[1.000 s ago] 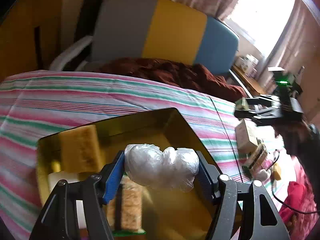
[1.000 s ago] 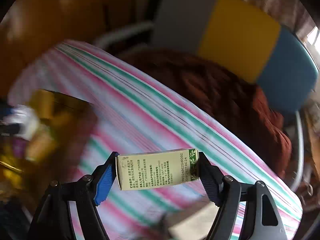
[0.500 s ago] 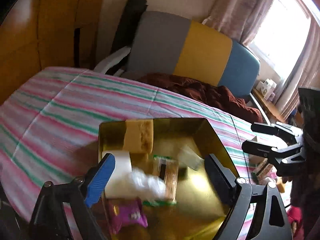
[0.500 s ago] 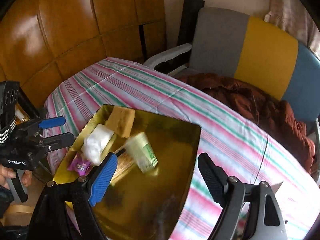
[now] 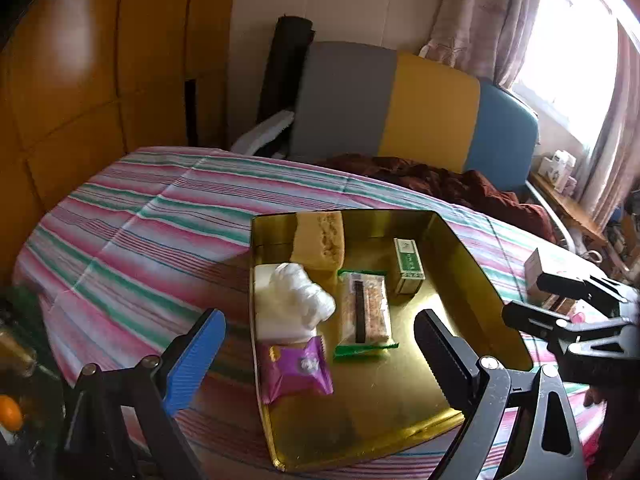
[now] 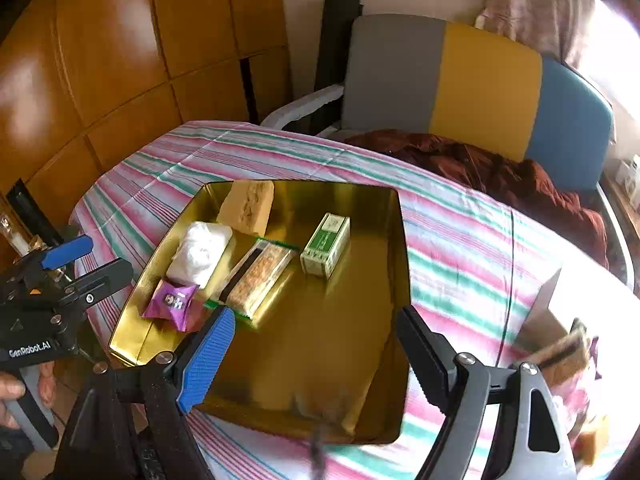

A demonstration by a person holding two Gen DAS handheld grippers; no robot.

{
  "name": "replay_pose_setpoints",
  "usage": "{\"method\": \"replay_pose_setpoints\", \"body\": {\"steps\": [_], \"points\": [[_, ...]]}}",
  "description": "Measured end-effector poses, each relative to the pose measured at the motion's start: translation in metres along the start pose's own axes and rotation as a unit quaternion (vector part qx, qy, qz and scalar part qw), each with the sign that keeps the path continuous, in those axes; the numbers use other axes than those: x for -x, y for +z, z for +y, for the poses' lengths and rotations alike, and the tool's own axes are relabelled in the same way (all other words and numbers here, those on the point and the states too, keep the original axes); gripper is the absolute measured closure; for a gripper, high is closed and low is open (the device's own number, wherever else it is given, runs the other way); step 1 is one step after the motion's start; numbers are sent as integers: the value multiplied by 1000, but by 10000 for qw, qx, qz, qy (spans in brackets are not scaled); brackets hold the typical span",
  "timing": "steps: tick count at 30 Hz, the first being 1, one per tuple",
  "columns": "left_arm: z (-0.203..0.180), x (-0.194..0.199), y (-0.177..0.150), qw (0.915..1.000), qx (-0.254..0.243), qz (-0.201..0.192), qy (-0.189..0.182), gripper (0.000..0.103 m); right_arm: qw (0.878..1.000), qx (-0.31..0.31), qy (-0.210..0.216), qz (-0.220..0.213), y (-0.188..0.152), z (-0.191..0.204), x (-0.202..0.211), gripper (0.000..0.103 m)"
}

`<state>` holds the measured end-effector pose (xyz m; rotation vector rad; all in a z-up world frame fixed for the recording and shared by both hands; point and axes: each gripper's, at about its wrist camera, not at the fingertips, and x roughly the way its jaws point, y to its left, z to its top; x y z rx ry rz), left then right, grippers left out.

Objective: Organize objects
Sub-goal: 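Release the plastic bag and green box into the tray, then move both grippers back toward the remaining pile of items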

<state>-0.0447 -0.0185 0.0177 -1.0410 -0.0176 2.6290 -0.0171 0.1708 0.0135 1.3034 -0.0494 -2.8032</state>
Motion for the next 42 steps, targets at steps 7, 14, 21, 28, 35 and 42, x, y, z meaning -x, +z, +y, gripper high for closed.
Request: {"method": "replay_pose_setpoints", "body": {"steps": [7,14,21,28,35,42], "points": [[-10,12,-16,9997,-147,-132,171,3,9992,-271,-284,-103,-26,5,2,19],[-26,11,-28,9992,-367,-56,113,3,9974,-305,-585,-303,-38,0,13,19],[-43,14,-33,9975,-674,-143,179,3,9965,-421,-628,-357,-41,-8,16,19],[-55,18,-32,9945,-949,-320,313,2,9959,-526,-622,-405,-44,-17,18,19],[-64,18,-32,9925,-1127,-340,341,2,9951,-618,-626,-453,-46,-29,21,18],[-72,15,-34,9908,-1279,-291,346,2,9935,-743,-716,-488,-46,-50,25,16]]}}
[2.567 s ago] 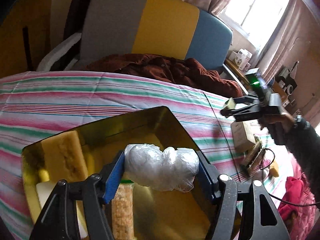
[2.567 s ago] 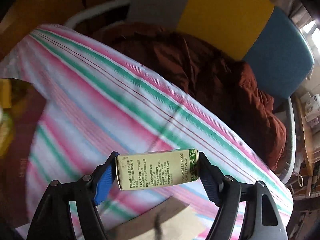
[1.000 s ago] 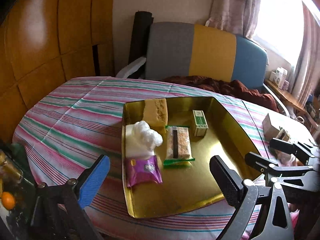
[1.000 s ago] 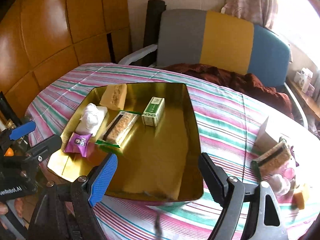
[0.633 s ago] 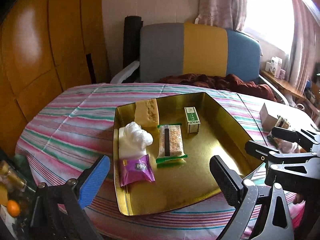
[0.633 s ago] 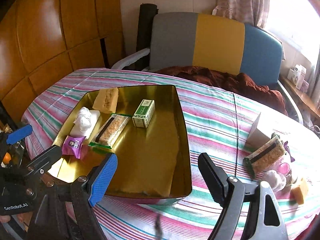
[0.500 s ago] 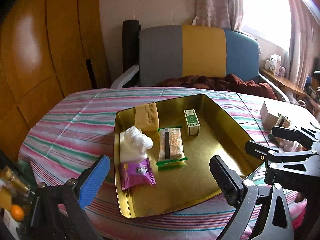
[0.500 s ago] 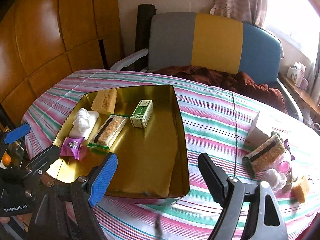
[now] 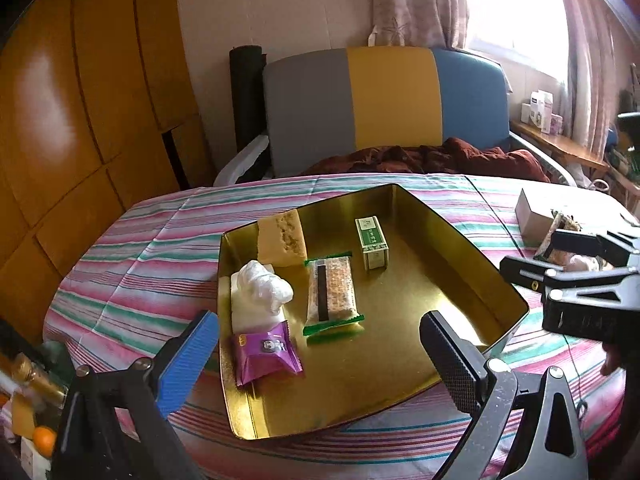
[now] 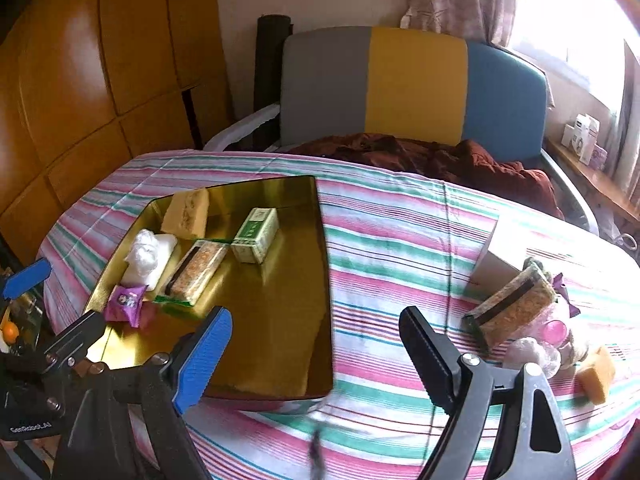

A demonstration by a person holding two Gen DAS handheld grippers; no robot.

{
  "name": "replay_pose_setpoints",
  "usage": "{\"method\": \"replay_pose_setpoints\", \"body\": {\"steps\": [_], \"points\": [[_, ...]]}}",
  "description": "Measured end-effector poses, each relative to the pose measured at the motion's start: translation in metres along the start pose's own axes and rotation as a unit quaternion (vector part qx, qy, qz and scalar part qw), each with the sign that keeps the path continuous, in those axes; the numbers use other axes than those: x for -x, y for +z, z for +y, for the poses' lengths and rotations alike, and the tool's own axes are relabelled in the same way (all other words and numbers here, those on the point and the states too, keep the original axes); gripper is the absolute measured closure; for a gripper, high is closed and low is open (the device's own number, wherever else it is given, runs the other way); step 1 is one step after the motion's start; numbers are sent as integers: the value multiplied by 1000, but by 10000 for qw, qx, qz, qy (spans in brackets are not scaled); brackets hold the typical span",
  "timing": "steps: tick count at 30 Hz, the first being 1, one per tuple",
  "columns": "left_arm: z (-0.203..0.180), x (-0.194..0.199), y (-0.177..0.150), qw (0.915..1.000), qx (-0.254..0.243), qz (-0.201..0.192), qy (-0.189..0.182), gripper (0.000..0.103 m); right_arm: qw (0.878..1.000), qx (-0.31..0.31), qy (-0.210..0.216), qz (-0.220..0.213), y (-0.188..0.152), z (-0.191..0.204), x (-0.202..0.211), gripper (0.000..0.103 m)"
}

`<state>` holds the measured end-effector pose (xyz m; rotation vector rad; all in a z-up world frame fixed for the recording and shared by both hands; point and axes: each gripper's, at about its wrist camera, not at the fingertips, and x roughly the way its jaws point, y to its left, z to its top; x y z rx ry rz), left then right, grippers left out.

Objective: Organize objects
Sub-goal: 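Move both grippers back toward the remaining pile of items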

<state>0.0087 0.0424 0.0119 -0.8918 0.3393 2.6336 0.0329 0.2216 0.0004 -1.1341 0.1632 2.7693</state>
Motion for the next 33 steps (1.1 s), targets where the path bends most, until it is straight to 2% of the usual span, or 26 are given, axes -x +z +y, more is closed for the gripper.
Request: {"method": "replay_pose_setpoints", "body": {"steps": [9,15,22,28,30,33], "points": [[-10,-3,0,9999,-147,77,-39,0,9997,-168,-199,-43,8,-39,4,16],[-17,-5,2,9996,-264,105,-81,0,9980,-283,-553,-127,18,-81,11,14],[-31,-10,2,9988,-426,178,-175,0,9920,-605,-1074,-252,30,-157,16,14],[-46,-16,3,9970,-600,303,-377,0,9766,-1335,-1660,-293,14,-235,20,14],[-53,-18,4,9961,-667,331,-479,0,9699,-1713,-1697,-333,8,-254,22,14],[-66,-22,8,9944,-758,378,-634,0,9539,-2547,-1536,-400,-2,-285,27,14]]}}
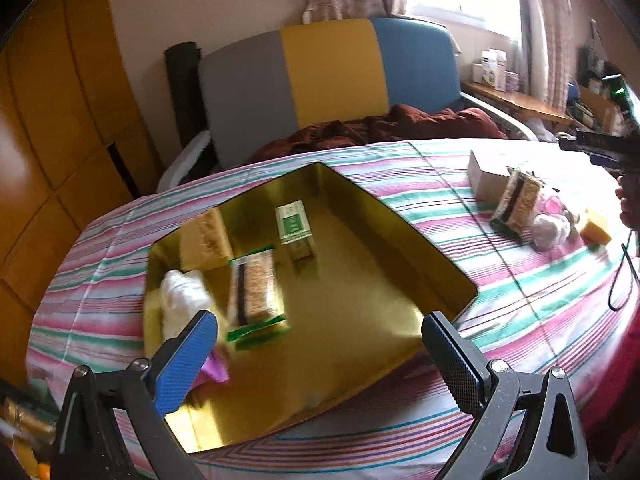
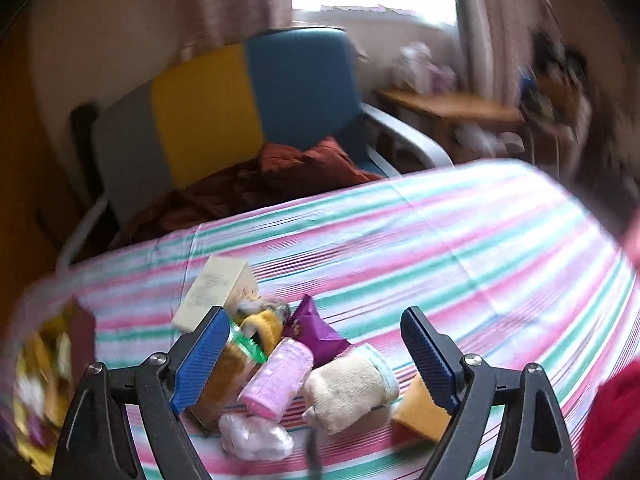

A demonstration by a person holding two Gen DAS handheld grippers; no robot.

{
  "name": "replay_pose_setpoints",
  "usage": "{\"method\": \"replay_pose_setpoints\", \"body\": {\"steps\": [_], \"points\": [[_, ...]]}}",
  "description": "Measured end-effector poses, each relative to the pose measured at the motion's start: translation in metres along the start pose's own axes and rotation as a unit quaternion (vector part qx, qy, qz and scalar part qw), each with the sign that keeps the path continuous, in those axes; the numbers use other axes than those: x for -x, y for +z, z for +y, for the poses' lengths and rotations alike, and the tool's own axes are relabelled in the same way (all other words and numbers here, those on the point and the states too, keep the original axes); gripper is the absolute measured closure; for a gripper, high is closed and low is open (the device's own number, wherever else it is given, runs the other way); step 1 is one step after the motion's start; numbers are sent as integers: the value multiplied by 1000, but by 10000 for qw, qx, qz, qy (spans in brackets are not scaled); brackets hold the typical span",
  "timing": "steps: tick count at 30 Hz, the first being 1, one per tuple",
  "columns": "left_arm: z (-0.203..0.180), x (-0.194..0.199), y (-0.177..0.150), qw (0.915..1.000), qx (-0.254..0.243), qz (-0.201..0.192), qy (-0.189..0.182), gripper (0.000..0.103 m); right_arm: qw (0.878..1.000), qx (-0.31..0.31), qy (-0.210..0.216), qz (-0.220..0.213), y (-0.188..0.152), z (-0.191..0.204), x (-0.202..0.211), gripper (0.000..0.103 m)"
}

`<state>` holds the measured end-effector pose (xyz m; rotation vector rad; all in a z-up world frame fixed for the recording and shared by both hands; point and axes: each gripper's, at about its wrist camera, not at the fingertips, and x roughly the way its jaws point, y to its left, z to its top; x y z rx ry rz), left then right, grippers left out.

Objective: Organize objects
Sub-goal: 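Move both grippers back toward the remaining pile of items, then grasp the white printed box with the left gripper while the right gripper reaches the pile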

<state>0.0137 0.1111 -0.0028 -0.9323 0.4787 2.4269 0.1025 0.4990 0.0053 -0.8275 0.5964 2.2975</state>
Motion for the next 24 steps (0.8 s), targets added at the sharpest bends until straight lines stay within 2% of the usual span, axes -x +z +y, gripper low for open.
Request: {"method": "replay_pose_setpoints", "body": {"steps": [7,16,24], "points": [[-35,-14,25,9988,-151,35,-460,0,9984,-550,-76,47,4,-26,0,14],[-78,-42,81,9945,-267,-25,-1016,0,9980,-629,-5,58,3,-28,2,14],[-117,-93,139,9903,-436,143,-1310,0,9976,-678,121,75,4,-29,2,14]]}}
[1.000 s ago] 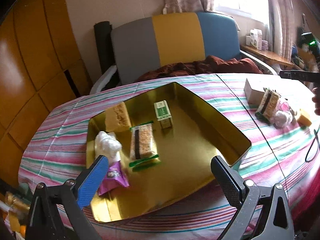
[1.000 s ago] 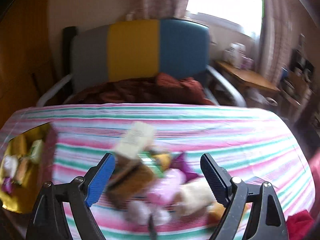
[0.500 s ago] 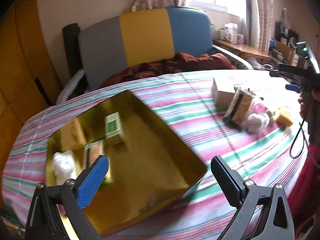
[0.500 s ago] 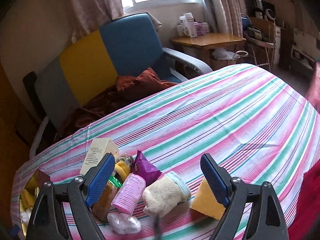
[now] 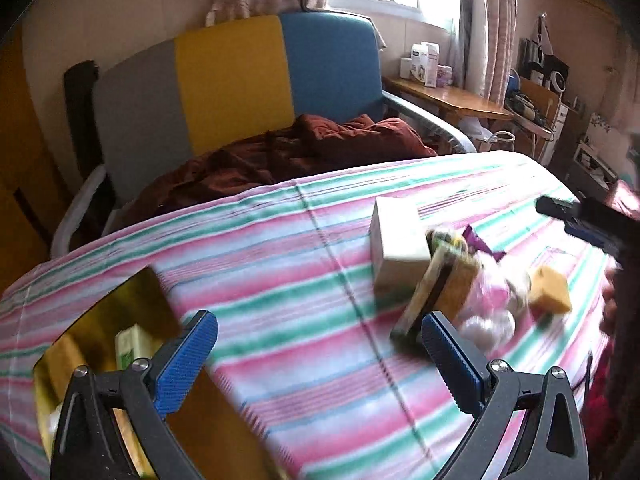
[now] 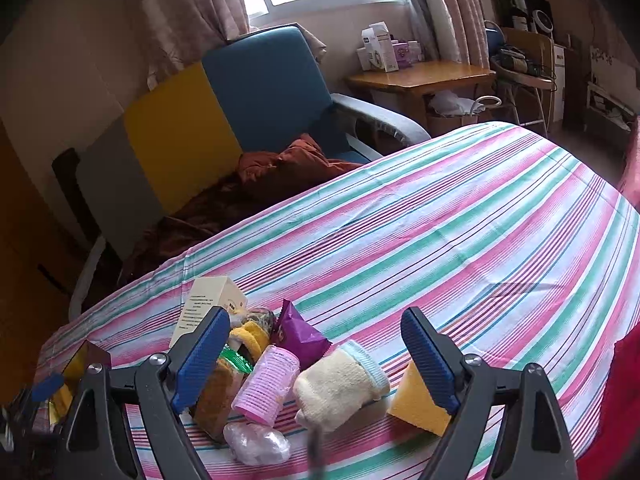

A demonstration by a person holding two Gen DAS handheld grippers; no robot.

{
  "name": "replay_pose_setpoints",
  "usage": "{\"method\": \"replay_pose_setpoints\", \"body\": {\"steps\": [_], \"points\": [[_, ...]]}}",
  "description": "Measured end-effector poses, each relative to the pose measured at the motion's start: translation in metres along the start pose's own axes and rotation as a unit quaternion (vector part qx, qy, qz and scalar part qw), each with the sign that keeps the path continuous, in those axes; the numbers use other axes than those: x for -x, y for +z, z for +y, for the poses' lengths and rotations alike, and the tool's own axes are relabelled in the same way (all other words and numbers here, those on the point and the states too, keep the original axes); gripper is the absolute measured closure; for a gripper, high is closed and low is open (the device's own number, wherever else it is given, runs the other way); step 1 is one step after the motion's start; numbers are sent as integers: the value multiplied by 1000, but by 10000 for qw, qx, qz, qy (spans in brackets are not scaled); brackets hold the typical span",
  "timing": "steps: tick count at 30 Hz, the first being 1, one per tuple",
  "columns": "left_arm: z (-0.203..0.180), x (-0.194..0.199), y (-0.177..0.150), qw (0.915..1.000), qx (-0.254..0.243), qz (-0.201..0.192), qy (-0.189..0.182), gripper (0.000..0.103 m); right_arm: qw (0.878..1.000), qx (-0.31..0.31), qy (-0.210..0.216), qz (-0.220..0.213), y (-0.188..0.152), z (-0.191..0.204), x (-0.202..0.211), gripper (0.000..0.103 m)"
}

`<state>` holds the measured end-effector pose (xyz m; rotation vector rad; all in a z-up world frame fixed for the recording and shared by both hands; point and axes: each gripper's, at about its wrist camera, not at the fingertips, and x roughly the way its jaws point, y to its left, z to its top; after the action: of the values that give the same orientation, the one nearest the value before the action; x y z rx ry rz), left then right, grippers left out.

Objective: Organize objects
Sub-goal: 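Grasp the white printed box with the left gripper while the right gripper reaches the pile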

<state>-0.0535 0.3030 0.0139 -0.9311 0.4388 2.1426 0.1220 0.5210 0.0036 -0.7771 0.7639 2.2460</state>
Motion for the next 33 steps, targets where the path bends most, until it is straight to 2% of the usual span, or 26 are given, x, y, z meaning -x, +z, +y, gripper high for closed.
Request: {"method": "replay_pose_setpoints", "body": {"steps": [10,17,23,25,27,28,29,33], "points": [[-32,-83,64,9982,-134,410,-415,1,9997,-185,163,72,1,-6,0,14],[-61,-133,81,9954,-458,692,-474,0,9981,-595,127,-13,4,-23,3,14],[-63,-171,85,9930,-256,1018,-545,2,9965,-822,136,61,5,-34,0,14],[-60,-179,83,9911,-170,1154,-646,11,9964,-828,133,79,5,-34,-1,14],[-55,-186,77,9871,-85,1362,-842,42,9963,-846,121,102,5,-35,-2,14],[-53,-188,74,9862,-65,1419,-852,48,9960,-875,120,120,5,-36,-3,14],[-50,-188,69,9864,-86,1425,-816,51,9956,-914,121,144,5,-38,-4,14],[-38,-174,56,9877,-12,1284,-889,52,9948,-983,121,229,5,-41,-8,14]]}}
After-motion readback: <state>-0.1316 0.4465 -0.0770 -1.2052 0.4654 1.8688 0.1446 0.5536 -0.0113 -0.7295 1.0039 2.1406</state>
